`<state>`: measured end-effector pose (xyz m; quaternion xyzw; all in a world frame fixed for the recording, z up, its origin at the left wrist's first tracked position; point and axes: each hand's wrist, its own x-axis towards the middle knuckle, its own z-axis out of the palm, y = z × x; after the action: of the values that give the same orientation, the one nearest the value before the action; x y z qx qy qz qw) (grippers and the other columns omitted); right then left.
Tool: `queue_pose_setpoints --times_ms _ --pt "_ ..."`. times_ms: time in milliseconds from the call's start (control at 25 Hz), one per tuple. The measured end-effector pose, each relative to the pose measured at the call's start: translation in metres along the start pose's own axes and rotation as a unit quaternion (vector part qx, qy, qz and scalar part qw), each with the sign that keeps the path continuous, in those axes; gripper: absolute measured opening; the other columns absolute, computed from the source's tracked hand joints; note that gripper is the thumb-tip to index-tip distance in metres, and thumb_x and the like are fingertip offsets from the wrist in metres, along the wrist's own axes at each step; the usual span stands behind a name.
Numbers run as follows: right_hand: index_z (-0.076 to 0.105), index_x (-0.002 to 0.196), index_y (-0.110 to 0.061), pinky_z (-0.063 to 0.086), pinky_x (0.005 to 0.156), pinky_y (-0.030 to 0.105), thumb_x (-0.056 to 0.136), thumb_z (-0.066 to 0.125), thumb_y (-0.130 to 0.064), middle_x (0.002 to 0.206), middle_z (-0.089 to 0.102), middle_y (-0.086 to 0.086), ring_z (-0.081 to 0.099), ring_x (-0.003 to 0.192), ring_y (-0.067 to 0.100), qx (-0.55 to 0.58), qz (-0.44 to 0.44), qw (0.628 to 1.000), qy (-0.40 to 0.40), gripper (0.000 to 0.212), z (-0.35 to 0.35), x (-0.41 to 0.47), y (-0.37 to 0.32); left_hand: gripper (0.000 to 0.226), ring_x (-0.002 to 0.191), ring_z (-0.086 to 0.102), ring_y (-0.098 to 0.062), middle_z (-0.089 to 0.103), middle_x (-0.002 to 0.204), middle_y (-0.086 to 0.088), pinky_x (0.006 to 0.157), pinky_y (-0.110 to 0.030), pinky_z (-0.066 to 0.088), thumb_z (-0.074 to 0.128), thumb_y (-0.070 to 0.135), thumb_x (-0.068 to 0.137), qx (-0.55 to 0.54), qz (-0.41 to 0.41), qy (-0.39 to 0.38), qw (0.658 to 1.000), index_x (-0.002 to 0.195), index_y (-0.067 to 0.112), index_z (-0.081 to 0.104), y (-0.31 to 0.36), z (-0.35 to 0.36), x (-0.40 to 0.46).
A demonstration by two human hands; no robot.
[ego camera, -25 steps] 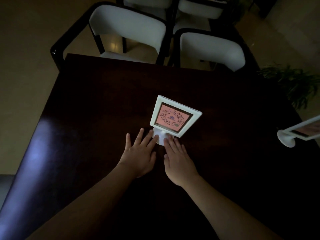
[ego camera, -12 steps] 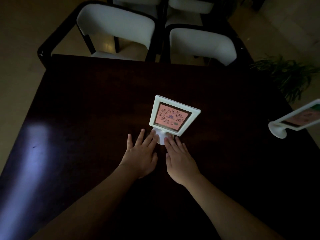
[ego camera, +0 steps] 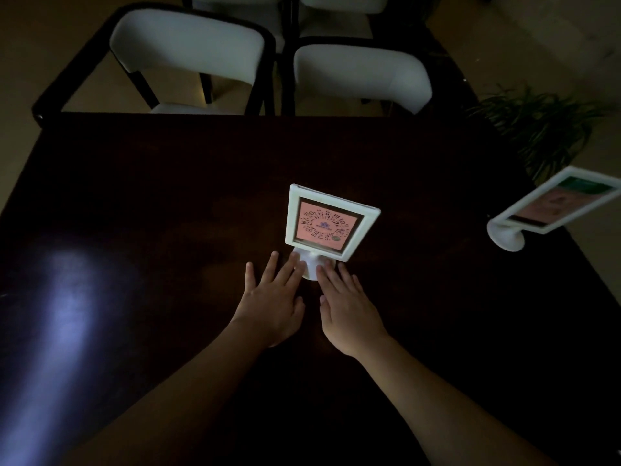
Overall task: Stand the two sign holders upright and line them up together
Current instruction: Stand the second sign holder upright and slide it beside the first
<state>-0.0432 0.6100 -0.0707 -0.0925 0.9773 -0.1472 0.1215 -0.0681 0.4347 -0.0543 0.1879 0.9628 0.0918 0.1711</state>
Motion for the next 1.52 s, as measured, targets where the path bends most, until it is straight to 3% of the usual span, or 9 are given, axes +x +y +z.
queue_pose_setpoints --times_ms 1120,1360,1520 --pt "0.02 0.157 -0.018 0.007 0.124 0.044 0.102 0.035 -0.029 0.167 0.009 -0.002 0.0 0.154 0.022 0.028 0.046 0.996 0.077 0.058 -0.052 -0.028 0.229 0.072 0.147 -0.024 -0.031 -0.019 0.164 0.005 0.115 -0.058 -0.011 0.027 0.045 0.097 0.01 0.04 -0.001 0.999 0.157 0.025 -0.006 0.208 0.026 0.136" --pt "0.024 0.156 -0.017 0.009 0.124 0.045 0.096 0.02 -0.035 0.167 0.016 0.002 0.007 0.154 0.024 0.027 0.047 0.994 0.093 0.063 -0.059 -0.026 0.265 0.072 0.148 -0.022 -0.031 -0.017 0.165 0.004 0.116 -0.059 -0.008 0.028 0.046 0.096 0.013 0.038 0.001 0.999 0.157 0.025 -0.004 0.237 0.03 0.161" --pt "0.024 0.156 -0.015 0.011 0.124 0.046 0.097 0.023 -0.033 0.166 0.017 0.003 0.008 0.154 0.024 0.024 0.041 0.995 0.092 0.061 -0.062 -0.024 0.286 0.072 0.148 -0.021 -0.033 -0.016 0.165 0.005 0.116 -0.06 -0.007 0.028 0.045 0.096 0.008 0.037 0.005 0.999 0.157 0.025 -0.004 0.252 0.032 0.171"
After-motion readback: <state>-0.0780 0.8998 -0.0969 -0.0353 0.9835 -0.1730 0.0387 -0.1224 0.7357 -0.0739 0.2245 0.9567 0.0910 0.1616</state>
